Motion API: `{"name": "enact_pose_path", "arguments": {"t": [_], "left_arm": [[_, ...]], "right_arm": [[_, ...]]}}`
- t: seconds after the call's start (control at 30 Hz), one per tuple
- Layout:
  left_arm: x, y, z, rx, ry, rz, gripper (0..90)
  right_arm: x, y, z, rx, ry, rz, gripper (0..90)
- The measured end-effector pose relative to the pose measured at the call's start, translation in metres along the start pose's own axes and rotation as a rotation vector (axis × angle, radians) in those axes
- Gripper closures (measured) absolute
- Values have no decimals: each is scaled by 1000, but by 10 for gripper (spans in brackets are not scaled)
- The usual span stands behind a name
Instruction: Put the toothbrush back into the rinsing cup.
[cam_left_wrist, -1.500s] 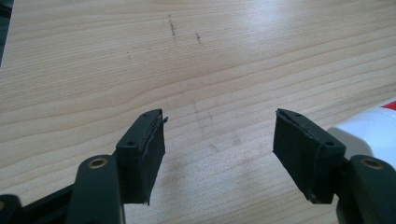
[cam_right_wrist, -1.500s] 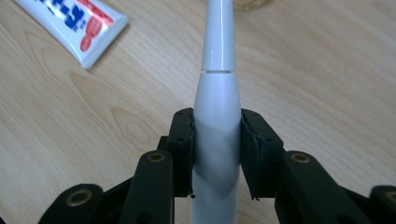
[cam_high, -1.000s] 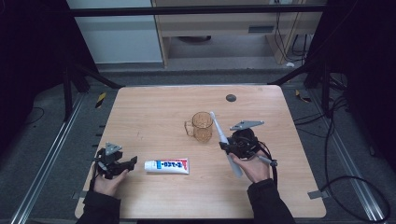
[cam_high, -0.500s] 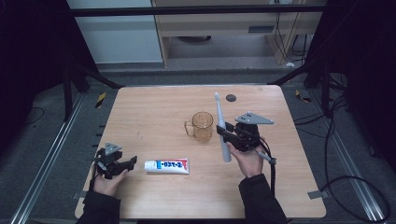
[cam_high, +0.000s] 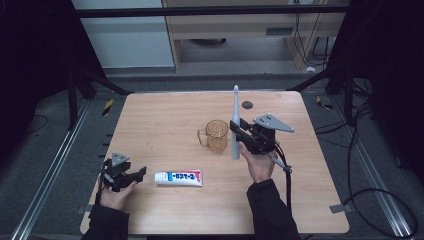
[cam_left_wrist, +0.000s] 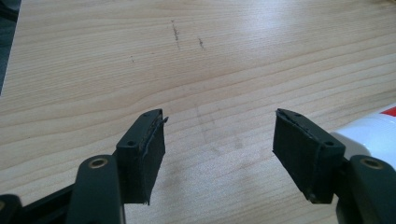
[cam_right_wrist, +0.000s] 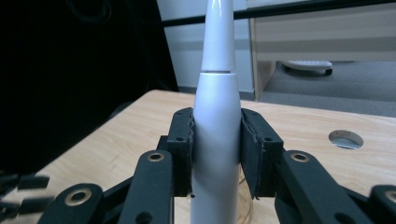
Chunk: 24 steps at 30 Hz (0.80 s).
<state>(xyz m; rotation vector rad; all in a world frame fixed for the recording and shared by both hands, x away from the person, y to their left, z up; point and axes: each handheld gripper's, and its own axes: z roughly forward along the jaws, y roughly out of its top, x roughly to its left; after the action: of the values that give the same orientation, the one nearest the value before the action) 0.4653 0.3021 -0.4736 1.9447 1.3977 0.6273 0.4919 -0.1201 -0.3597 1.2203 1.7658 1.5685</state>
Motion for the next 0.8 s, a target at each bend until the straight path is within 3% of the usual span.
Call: {"name": "enact_pose_path", "arguments": {"t": [0.1,0.3,0.8], "left_arm": [[0,0,0,0,0,-1,332],[1,0,0,0,1,-5,332],[3,0,-2,-19,11,-15,339]], "right_arm": [[1,2,5,-41,-5,27,670],[8,9,16,-97,-22,22,670],[10,20,44,-181,-63,45,670]]}}
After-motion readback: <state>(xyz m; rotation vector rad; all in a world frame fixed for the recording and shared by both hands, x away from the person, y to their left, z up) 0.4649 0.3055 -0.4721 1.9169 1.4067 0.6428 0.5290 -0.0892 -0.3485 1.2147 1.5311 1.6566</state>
